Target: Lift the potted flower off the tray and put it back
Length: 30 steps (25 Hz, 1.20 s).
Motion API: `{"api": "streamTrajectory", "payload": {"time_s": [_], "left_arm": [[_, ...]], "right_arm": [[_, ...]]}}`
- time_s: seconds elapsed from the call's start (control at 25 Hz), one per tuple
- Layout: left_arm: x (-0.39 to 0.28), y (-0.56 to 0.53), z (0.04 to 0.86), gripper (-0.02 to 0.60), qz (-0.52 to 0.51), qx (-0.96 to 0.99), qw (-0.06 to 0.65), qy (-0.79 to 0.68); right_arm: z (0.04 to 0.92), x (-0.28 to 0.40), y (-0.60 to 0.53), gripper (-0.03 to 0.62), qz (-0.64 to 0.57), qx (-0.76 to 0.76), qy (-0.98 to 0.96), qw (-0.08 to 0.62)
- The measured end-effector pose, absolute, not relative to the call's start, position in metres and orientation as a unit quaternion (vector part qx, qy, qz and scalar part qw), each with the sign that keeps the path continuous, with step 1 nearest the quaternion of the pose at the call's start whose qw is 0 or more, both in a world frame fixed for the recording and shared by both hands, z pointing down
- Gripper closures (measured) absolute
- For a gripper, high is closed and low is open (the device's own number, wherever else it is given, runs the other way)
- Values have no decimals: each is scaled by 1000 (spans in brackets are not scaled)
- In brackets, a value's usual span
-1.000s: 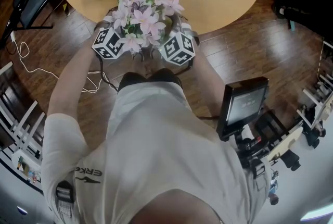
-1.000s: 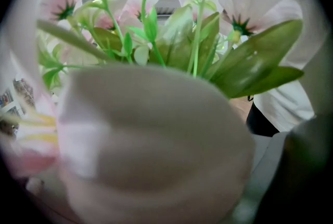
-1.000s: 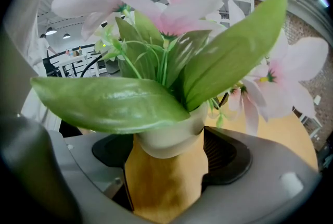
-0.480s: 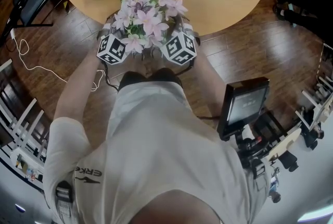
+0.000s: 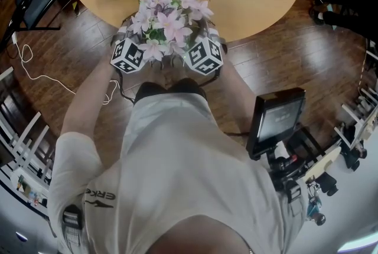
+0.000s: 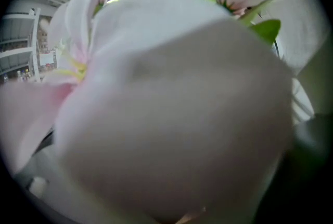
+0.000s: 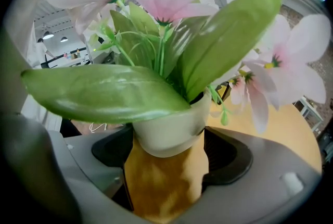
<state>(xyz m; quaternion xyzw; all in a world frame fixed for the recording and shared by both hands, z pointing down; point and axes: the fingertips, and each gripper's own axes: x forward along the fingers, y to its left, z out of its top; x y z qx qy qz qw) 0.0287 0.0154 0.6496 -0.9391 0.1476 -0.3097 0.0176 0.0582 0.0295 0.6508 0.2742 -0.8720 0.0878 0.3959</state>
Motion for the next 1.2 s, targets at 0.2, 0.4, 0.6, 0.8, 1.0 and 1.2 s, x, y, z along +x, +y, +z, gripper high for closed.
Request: {"api": "streamTrajectory", "payload": {"time_s": [0.2, 0.4, 0.6, 0.8, 1.0, 1.2], "left_arm": [[28, 13, 648, 78, -310, -939, 18, 148], [26, 11, 646, 80, -306, -940, 20, 152], [31, 18, 627, 81, -301, -941, 23, 156], [14, -2, 613, 83, -300, -938, 30, 170], [-9, -29, 590, 83, -298, -934, 46, 191], [-3, -35, 556, 83, -286, -934, 59, 205]], "right_arm": [[650, 57, 27, 154, 90, 276, -871, 397], [649, 54, 25, 153, 85, 277, -872, 396], [632, 58, 32, 154, 81, 273, -875, 391], [616, 44, 12, 154, 65, 272, -877, 390], [589, 23, -14, 154, 38, 272, -880, 387], [556, 28, -22, 154, 7, 273, -883, 382]]}}
